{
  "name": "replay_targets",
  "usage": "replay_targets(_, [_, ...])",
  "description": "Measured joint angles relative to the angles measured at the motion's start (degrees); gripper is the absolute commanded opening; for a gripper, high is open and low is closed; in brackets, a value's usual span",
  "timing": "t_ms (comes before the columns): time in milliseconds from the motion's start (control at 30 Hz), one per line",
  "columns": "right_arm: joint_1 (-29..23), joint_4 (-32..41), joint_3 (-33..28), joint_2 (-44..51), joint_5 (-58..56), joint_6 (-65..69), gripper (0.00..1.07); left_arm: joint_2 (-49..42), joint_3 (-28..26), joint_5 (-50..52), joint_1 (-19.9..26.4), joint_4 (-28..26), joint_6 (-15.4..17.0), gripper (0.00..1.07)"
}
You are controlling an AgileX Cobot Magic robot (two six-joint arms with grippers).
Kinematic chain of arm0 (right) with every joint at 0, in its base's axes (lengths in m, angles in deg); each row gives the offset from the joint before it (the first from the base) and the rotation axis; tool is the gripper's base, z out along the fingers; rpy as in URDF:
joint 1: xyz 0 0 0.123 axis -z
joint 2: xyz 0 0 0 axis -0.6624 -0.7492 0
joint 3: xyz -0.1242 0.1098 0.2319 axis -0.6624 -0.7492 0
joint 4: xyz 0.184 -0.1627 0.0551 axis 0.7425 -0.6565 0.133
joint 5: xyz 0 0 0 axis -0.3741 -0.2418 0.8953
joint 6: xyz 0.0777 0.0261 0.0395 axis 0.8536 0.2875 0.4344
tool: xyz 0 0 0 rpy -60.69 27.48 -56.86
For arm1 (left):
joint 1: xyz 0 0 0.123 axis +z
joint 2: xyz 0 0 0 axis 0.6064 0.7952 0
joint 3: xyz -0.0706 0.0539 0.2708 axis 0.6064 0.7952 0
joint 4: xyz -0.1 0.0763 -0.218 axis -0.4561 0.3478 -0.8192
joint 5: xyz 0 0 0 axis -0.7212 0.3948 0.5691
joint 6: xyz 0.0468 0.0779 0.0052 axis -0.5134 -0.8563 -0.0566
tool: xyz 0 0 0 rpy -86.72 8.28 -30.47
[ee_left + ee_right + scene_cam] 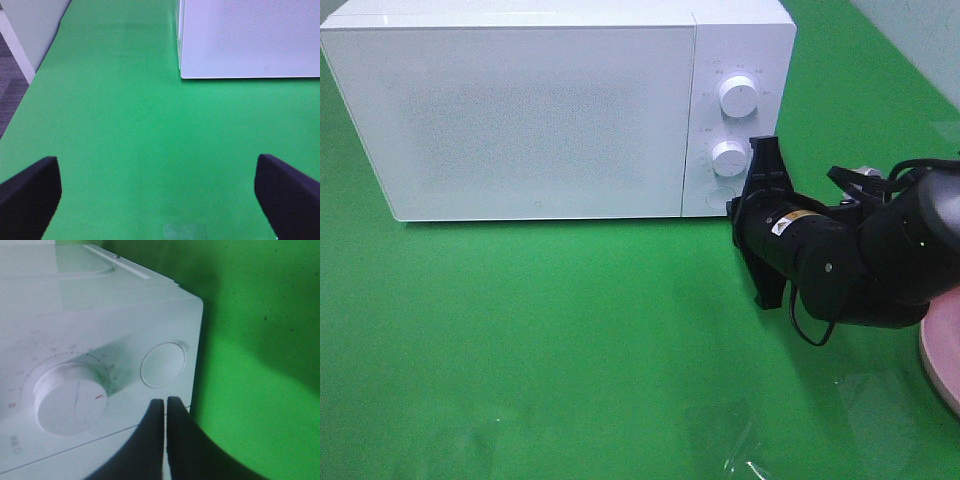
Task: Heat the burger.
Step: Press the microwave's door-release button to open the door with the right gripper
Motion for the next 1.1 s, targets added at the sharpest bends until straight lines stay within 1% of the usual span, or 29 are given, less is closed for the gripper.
replay_targets(267, [1.03, -0.34, 3.78, -3.61, -0.86, 1.55, 0.0, 0.0, 0.0, 0.0, 0.0, 0.0, 0.0, 0.98])
replay_targets(367, [1.43, -0.11, 6.3, -5.5, -1.15, 1.78, 0.0, 0.0, 0.0, 0.0, 0.0, 0.0, 0.0, 0.98])
replay_targets(467, [1.43, 0.06, 6.88, -5.9, -1.15, 1.95, 0.0, 0.0, 0.0, 0.0, 0.0, 0.0, 0.0, 0.98])
replay_targets(533, [1.43, 1.03, 8.54, -7.05, -1.38, 2.06, 0.0, 0.0, 0.0, 0.0, 0.0, 0.0, 0.0, 0.98])
replay_targets(733, [1.49, 3.27, 11.0, -9.0, -1.55, 1.6, 0.0, 0.0, 0.0, 0.0, 0.0, 0.0, 0.0, 0.98])
replay_targets(900, [1.49, 4.24, 12.09, -10.14, -1.32, 1.43, 0.0, 0.0, 0.0, 0.0, 0.0, 0.0, 0.0, 0.98])
replay_targets(1100, [1.83, 6.36, 12.03, -10.14, -0.34, -0.34, 0.0, 0.0, 0.0, 0.0, 0.0, 0.0, 0.0, 0.98])
